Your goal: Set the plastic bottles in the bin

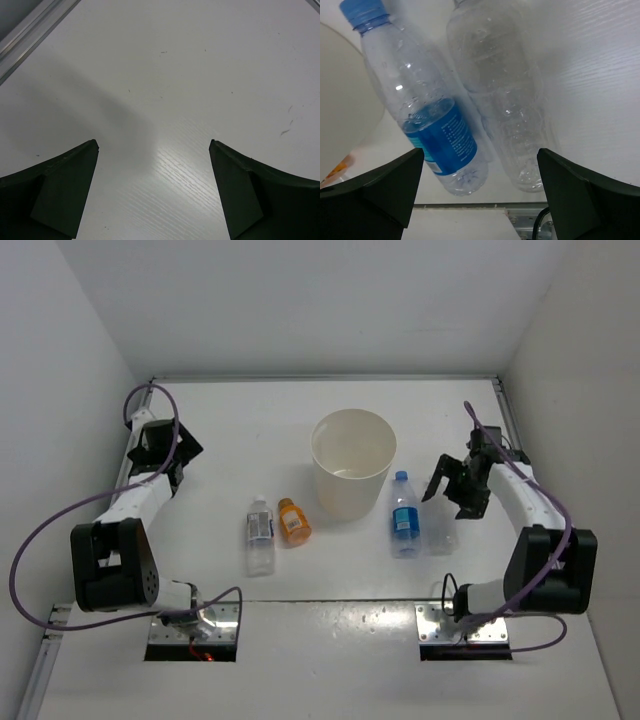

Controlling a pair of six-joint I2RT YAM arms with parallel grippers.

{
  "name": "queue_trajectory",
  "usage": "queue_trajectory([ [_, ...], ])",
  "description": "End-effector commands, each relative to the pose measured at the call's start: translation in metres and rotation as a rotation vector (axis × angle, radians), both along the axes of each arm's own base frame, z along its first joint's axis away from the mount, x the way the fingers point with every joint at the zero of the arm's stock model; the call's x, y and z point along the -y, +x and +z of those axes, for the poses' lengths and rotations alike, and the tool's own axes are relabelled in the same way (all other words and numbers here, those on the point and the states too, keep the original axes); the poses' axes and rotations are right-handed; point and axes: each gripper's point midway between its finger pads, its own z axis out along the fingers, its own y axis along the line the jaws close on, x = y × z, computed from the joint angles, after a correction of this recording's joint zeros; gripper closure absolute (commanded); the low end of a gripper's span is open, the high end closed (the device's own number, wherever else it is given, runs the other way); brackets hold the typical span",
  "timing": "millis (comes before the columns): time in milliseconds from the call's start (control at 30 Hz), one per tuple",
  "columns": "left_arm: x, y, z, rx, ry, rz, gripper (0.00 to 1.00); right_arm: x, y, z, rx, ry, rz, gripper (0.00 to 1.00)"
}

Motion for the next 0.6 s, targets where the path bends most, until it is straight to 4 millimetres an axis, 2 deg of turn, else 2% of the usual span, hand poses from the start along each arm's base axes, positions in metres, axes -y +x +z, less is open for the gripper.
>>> queue_trajectory([
  [0, 0.0, 0.006, 0.005, 0.026, 0.005, -0.024, 0.0, 0.013, 0.012, -0.005, 0.004, -0.066, -0.02, 0.04],
  [67, 0.001, 0.008, 0.007, 0.036, 0.001, -0.032, 0.0, 0.013, 0.013, -0.012, -0.025, -0.063, -0.019, 0.12],
  [233, 0.005, 0.009, 0.005, 0.036, 0.006, -0.072, 0.0, 0.018, 0.027, -0.028, -0.081, -0.091, -0.017, 0.15],
  [267, 0.005, 0.007, 0.001, 0.022, 0.014, -0.08, 0.0, 0.018, 0.027, -0.04, -0.125, -0.088, -0.015, 0.15],
  [333, 0.005, 0.006, 0.001, 0.022, 0.015, -0.08, 0.0, 0.019, 0.033, -0.045, -0.15, -0.091, 0.008, 0.17],
  [367, 0.005, 0.006, 0.001, 0.022, 0.015, -0.08, 0.0, 0.02, 0.031, -0.055, -0.191, -0.091, 0.028, 0.2],
  [467, 0.005, 0.01, 0.006, 0.036, 0.025, -0.084, 0.0, 0.025, 0.034, -0.061, -0.219, -0.093, 0.051, 0.27],
  [533, 0.005, 0.008, 0.002, 0.028, 0.023, -0.085, 0.0, 0.026, 0.033, -0.064, -0.231, -0.103, 0.05, 0.43],
  [567, 0.005, 0.008, 0.002, 0.028, 0.023, -0.085, 0.0, 0.027, 0.032, -0.067, -0.24, -0.103, 0.059, 0.47],
])
